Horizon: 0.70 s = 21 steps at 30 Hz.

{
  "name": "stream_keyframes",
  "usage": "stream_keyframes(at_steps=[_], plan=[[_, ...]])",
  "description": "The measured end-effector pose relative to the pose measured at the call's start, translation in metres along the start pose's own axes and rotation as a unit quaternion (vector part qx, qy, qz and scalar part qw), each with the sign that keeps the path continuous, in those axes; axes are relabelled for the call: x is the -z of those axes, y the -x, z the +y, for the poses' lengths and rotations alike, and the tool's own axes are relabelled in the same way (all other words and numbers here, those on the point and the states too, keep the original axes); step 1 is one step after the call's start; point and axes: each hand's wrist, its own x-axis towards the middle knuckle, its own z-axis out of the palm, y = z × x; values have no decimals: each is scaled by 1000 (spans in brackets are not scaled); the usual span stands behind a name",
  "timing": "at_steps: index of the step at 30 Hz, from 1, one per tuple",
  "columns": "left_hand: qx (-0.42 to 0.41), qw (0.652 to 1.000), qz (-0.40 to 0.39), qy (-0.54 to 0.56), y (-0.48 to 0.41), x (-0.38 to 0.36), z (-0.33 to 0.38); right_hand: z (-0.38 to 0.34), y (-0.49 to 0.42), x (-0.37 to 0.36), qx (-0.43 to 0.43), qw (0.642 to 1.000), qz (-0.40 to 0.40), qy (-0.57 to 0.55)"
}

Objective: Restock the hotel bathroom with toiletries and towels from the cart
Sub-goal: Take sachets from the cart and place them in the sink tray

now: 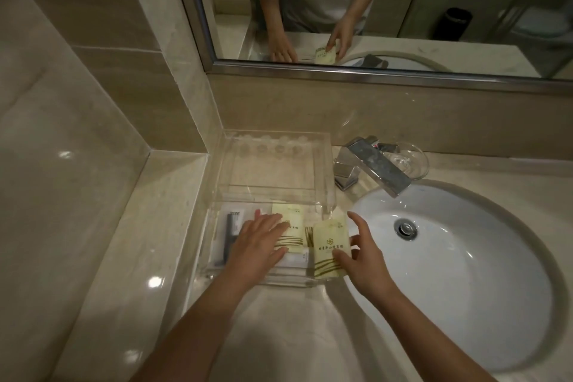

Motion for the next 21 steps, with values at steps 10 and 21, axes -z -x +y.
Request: stream_keyframes(at_steps=[10,21], plan=[[-17,998,-55,-24,-9,-6,0,-6,-23,-27,89,979,19,183],[-16,998,-55,-10,-13,-5,0,-15,-17,-35,217,855,85,463]])
